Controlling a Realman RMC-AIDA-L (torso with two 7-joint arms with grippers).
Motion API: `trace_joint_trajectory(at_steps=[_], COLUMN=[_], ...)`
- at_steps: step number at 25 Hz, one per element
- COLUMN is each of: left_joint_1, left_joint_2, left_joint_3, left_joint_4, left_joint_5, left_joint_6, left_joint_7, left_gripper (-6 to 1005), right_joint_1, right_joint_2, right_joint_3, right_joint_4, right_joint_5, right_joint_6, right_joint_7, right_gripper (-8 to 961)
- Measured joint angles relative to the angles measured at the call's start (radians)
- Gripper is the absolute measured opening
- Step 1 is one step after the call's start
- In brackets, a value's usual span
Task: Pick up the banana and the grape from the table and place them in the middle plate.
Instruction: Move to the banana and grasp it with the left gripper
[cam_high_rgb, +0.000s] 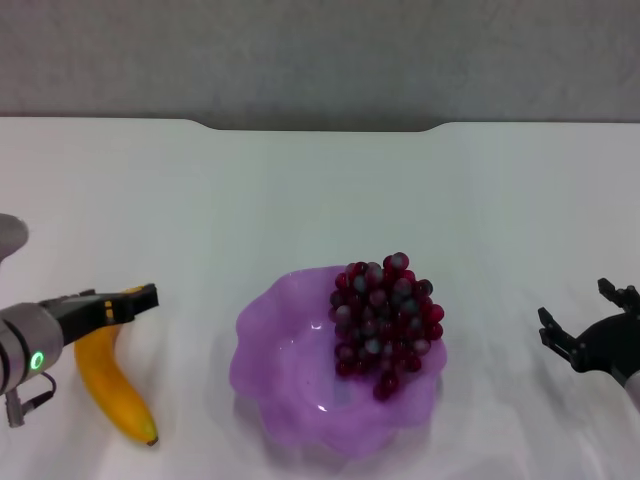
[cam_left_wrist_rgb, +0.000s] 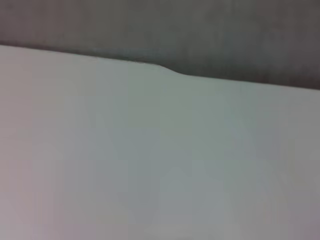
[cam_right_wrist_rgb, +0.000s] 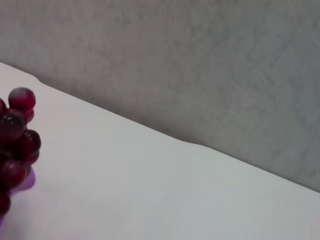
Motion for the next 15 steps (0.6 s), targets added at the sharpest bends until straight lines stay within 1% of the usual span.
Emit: trace_joint_trajectory(at_steps=[2, 6, 11, 15], left_joint_1=[0.007, 0.011, 0.006, 0.006], left_joint_2=[-0.002, -0.004, -0.005, -0.006], left_joint_3=[0.000, 0.007, 0.049, 0.054], left_joint_4=[0.025, 0.065, 0.097, 0.125], left_joint_5=[0.023, 0.055, 0.098, 0.114], left_joint_6=[0.048, 0.089, 0.126, 0.157], left_joint_7=[-0.019, -0.039, -0.044, -0.045], left_gripper=[861, 873, 887, 889], right_joint_1=[0.000, 0.001, 0.003, 0.005], right_joint_2=[0.000, 0.000, 0.000, 0.000], right_joint_3=[0.000, 0.000, 0.001, 0.001], right_joint_4=[0.003, 0.004, 0.004, 0.005], right_joint_5=[0.000, 0.000, 0.000, 0.000], right_joint_6=[-0.003, -0.004, -0.005, -0.006], right_joint_7=[0.001, 0.001, 0.001, 0.001], right_gripper=[894, 890, 888, 888])
